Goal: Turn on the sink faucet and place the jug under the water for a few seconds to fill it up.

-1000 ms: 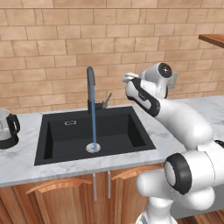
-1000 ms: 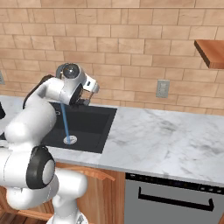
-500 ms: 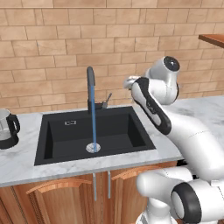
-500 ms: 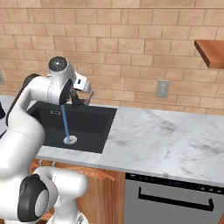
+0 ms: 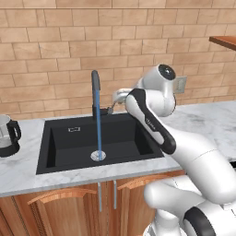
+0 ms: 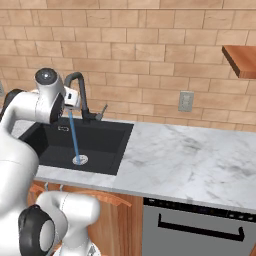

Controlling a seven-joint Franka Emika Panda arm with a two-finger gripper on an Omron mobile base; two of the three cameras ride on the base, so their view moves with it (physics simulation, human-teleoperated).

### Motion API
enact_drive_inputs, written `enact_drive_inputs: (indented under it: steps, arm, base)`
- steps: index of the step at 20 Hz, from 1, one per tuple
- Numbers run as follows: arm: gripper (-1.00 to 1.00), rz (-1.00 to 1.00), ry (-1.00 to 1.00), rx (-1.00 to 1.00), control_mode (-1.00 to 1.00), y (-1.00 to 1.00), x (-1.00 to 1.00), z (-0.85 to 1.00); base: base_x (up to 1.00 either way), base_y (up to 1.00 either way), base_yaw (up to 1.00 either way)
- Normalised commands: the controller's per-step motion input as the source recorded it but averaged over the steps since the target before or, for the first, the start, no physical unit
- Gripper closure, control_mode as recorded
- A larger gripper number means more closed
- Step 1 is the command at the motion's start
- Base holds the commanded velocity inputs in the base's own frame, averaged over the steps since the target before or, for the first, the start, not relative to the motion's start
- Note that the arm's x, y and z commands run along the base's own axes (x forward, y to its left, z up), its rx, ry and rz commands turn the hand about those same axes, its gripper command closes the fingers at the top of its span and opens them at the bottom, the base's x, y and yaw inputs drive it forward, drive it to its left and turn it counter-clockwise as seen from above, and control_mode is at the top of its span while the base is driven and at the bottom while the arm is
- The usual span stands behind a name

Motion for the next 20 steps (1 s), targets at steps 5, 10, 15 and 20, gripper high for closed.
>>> enact_drive_inputs:
  steps: [5,10,15,20]
  arm:
    - [-1.0,0.26,0.0,-0.11,-1.0,0.81,-0.2,0.0]
    - [-1.0,0.24,0.0,-0.16,-1.0,0.99,-0.19,0.0]
    - [-1.0,0.23,0.0,-0.15,-1.0,0.96,-0.17,0.0]
    - [-1.0,0.13,0.0,0.0,-1.0,0.75,0.0,-0.05]
  base:
    - [0.0,0.0,0.0]
    - [0.0,0.0,0.0]
    - [0.0,0.0,0.0]
    - [0.0,0.0,0.0]
